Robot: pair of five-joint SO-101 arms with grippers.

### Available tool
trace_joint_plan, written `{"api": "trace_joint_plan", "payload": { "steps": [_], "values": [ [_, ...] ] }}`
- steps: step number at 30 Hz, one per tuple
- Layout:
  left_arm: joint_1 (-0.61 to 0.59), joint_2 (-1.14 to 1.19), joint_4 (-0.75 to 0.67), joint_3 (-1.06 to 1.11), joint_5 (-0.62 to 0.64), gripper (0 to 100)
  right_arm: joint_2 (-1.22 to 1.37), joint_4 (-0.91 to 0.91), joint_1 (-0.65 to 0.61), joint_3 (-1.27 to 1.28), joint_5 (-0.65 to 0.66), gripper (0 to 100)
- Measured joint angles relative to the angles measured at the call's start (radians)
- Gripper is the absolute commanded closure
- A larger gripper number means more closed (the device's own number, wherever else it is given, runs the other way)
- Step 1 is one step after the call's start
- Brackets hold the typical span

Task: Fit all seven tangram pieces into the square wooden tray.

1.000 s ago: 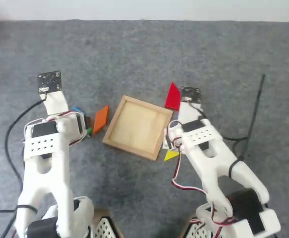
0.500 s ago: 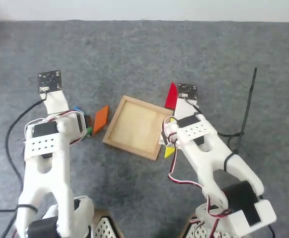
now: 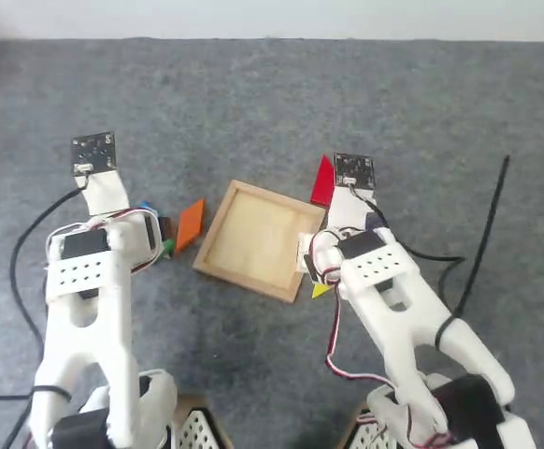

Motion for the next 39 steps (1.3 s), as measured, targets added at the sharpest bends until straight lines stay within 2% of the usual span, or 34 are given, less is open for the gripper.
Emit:
{"api": "trace_joint_plan", "payload": {
  "steps": [20, 27, 39],
  "values": [
    [0.000, 0.000, 0.000, 0.006, 0.000, 76, 0.163, -0.025, 0.035, -0.032, 0.002, 70.4],
    [0.000, 0.000, 0.000, 0.017, 0.000, 76, 0.163, -0.003, 0.041, -0.032, 0.123, 70.4],
    [0.000, 0.000, 0.000, 0.017, 0.000, 76, 0.163, 0.000, 0.043, -0.034, 0.238, 69.1]
  ]
}}
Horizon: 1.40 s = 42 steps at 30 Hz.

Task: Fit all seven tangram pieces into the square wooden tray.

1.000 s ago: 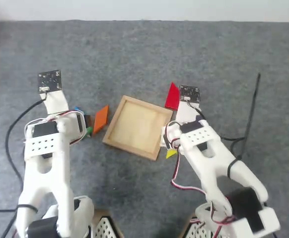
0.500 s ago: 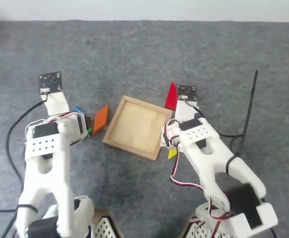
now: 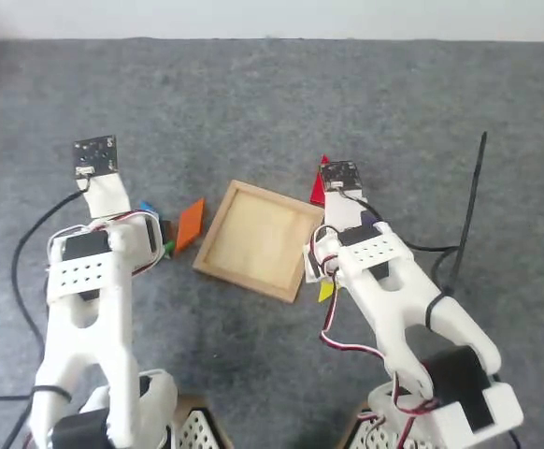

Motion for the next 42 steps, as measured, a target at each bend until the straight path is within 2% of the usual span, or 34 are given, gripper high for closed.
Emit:
{"api": "trace_joint_plan", "payload": {
  "steps": [5, 24, 26, 29, 31, 34, 42],
  "values": [
    [0.000, 0.000, 0.000, 0.000, 0.000, 76, 0.000, 0.023, 0.040, 0.000, 0.018, 61.3],
    [0.000, 0.000, 0.000, 0.000, 0.000, 76, 0.094, 0.025, 0.044, -0.029, 0.020, 62.0],
    [0.000, 0.000, 0.000, 0.000, 0.000, 76, 0.094, 0.025, 0.044, -0.029, 0.020, 67.4],
    [0.000, 0.000, 0.000, 0.000, 0.000, 76, 0.094, 0.025, 0.044, -0.029, 0.012, 82.2],
    [0.000, 0.000, 0.000, 0.000, 0.000, 76, 0.094, 0.025, 0.044, -0.029, -0.002, 88.2],
    [0.000, 0.000, 0.000, 0.000, 0.000, 76, 0.092, 0.043, 0.052, -0.031, -0.008, 85.3],
    [0.000, 0.000, 0.000, 0.000, 0.000, 76, 0.086, 0.052, 0.057, -0.041, -0.011, 86.4]
  ]
}}
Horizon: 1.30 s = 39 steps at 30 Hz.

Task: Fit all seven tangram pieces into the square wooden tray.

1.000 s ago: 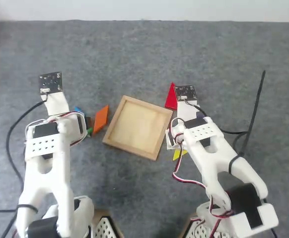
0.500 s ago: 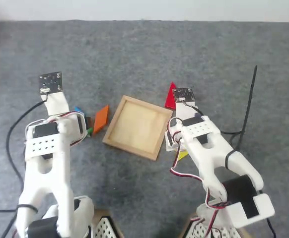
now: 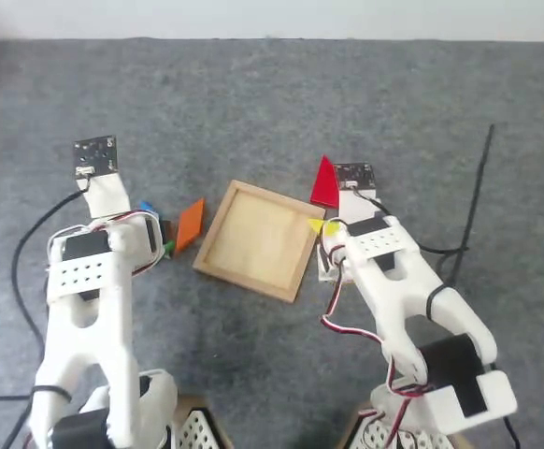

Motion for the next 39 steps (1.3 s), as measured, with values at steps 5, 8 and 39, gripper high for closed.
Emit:
{"api": "trace_joint_plan", "payload": {
  "steps": [5, 8, 39],
  "values": [
    [0.000, 0.000, 0.000, 0.000, 0.000, 76, -0.032, 0.029, 0.003, 0.000, 0.000, 86.2],
    [0.000, 0.000, 0.000, 0.000, 0.000, 76, -0.091, 0.052, -0.003, 0.000, 0.000, 86.1],
    [0.000, 0.000, 0.000, 0.014, 0.000, 76, -0.077, -0.091, -0.023, 0.002, 0.462, 55.2]
  ]
}}
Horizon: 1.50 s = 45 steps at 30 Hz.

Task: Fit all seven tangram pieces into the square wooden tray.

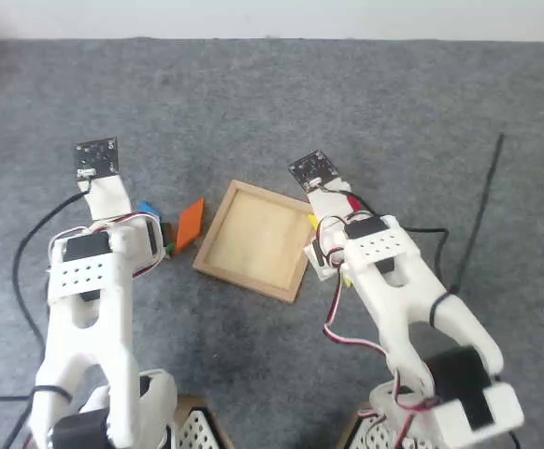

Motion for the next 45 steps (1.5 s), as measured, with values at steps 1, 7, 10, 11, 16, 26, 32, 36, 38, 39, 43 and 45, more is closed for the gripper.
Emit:
{"api": "trace_joint_plan", "payload": {
  "steps": [1, 7, 10, 11, 16, 26, 32, 36, 38, 39, 43, 45],
  "values": [
    [0.000, 0.000, 0.000, 0.000, 0.000, 76, 0.018, -0.005, 0.000, 0.000, 0.000, 55.2],
    [0.000, 0.000, 0.000, 0.000, 0.000, 76, 0.035, -0.014, -0.009, 0.000, 0.000, 55.2],
    [0.000, 0.000, 0.000, 0.000, 0.000, 76, 0.037, -0.029, -0.006, 0.000, 0.000, 55.3],
    [0.000, 0.000, 0.000, 0.000, 0.000, 76, 0.041, -0.041, -0.006, 0.000, 0.000, 55.3],
    [0.000, 0.000, 0.000, 0.000, 0.000, 76, 0.098, -0.057, -0.008, 0.000, 0.018, 55.3],
    [0.000, 0.000, 0.000, 0.000, 0.000, 76, 0.176, -0.057, -0.008, -0.084, 0.040, 55.3],
    [0.000, 0.000, 0.000, 0.000, 0.000, 76, 0.203, -0.057, -0.009, -0.106, 0.044, 55.3],
    [0.000, 0.000, 0.000, 0.000, 0.000, 76, 0.203, -0.057, -0.014, -0.106, 0.044, 62.7],
    [0.000, 0.000, 0.000, 0.000, 0.000, 76, 0.204, -0.057, -0.014, -0.106, 0.044, 70.8],
    [0.000, 0.000, 0.000, 0.000, 0.000, 76, 0.204, -0.057, -0.014, -0.106, 0.044, 73.8],
    [0.000, 0.000, 0.000, 0.000, 0.000, 76, 0.204, -0.057, -0.018, -0.107, 0.044, 72.9],
    [0.000, 0.000, 0.000, 0.000, 0.000, 76, 0.203, -0.058, -0.018, -0.112, 0.044, 71.3]
  ]
}}
